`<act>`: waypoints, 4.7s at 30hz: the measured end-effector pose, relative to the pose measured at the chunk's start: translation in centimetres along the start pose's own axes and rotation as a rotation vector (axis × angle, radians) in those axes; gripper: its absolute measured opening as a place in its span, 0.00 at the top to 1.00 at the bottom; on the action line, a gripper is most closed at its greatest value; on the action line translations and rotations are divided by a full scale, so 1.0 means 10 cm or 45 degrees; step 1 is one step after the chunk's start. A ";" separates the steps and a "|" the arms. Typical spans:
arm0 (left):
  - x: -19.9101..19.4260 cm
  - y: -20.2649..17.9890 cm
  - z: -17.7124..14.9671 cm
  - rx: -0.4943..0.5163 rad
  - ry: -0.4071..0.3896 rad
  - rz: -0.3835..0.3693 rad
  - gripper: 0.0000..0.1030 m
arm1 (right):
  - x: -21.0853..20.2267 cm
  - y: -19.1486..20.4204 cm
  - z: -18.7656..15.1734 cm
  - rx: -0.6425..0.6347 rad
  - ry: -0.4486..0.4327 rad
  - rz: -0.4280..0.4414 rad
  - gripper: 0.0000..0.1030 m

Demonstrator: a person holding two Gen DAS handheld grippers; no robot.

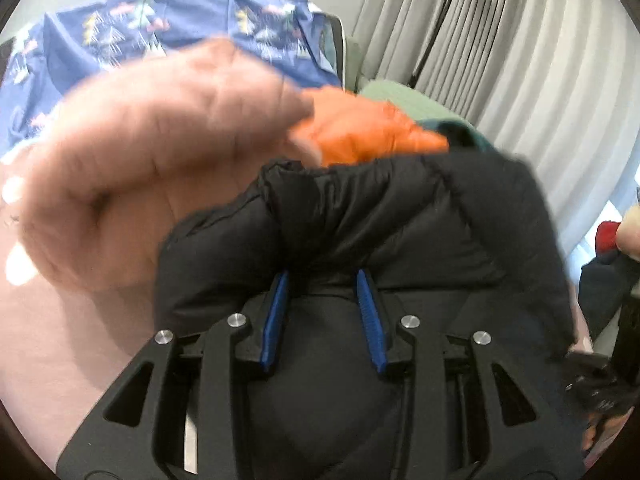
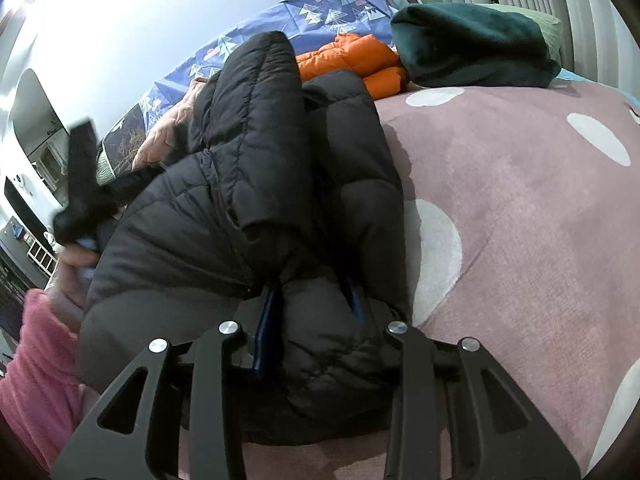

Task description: Fold large clothes

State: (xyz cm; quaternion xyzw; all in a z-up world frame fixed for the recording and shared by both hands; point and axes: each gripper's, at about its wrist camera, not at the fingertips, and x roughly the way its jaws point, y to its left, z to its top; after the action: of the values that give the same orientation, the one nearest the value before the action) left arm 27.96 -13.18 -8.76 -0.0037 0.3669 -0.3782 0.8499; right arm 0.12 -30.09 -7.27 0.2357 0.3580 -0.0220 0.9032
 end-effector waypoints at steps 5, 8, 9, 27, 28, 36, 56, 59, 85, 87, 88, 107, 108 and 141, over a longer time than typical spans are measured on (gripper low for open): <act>0.02 0.02 -0.03 -0.022 0.029 -0.017 0.64 | -0.04 0.02 0.04 -0.011 0.036 0.000 0.63; 0.00 -0.06 -0.02 0.013 0.013 0.024 0.64 | -0.18 0.11 0.19 -0.062 0.136 -0.039 0.42; -0.02 -0.09 -0.01 0.018 -0.003 0.033 0.65 | -0.28 0.16 0.28 -0.093 0.154 -0.066 0.40; -0.17 -0.07 -0.06 0.049 -0.070 0.022 0.64 | 0.78 0.69 1.49 -0.494 0.008 -0.265 0.76; -0.16 -0.08 -0.05 0.058 -0.070 0.004 0.64 | 0.92 0.43 1.49 -0.406 0.026 -0.282 0.76; -0.05 -0.03 -0.04 0.040 -0.040 -0.091 0.62 | 1.16 -0.17 1.36 -0.132 -0.008 -0.186 0.76; 0.24 -0.36 0.57 0.277 0.095 0.333 0.33 | 1.14 -0.26 1.29 -0.132 -0.039 -0.141 0.74; 0.38 -0.03 0.41 0.123 0.101 0.217 0.33 | 1.15 -0.28 1.30 -0.125 -0.032 -0.128 0.73; -1.24 -0.35 -0.22 0.064 -0.006 0.119 0.27 | 1.18 -0.23 1.28 -0.144 -0.026 -0.111 0.70; -1.47 -0.57 -0.50 0.126 -0.011 0.086 0.25 | 1.17 -0.23 1.28 -0.141 -0.027 -0.107 0.70; -1.55 -0.70 -0.64 0.165 0.002 0.066 0.23 | 1.17 -0.24 1.28 -0.140 -0.028 -0.105 0.70; -1.02 -1.41 -1.32 0.318 0.114 0.753 0.24 | 1.15 -0.29 1.30 -0.121 -0.028 -0.079 0.70; -1.09 -1.29 -1.37 0.284 0.132 0.779 0.24 | 1.15 -0.29 1.29 -0.122 -0.028 -0.076 0.70; -0.24 -0.53 -0.26 0.162 0.074 0.350 0.52 | 1.13 -0.25 1.30 -0.163 -0.027 -0.063 0.65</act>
State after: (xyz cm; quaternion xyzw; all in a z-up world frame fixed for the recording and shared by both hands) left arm 21.87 -14.71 -7.60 0.1115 0.3635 -0.2806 0.8813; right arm 16.25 -36.64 -7.52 0.1681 0.3548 -0.0238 0.9194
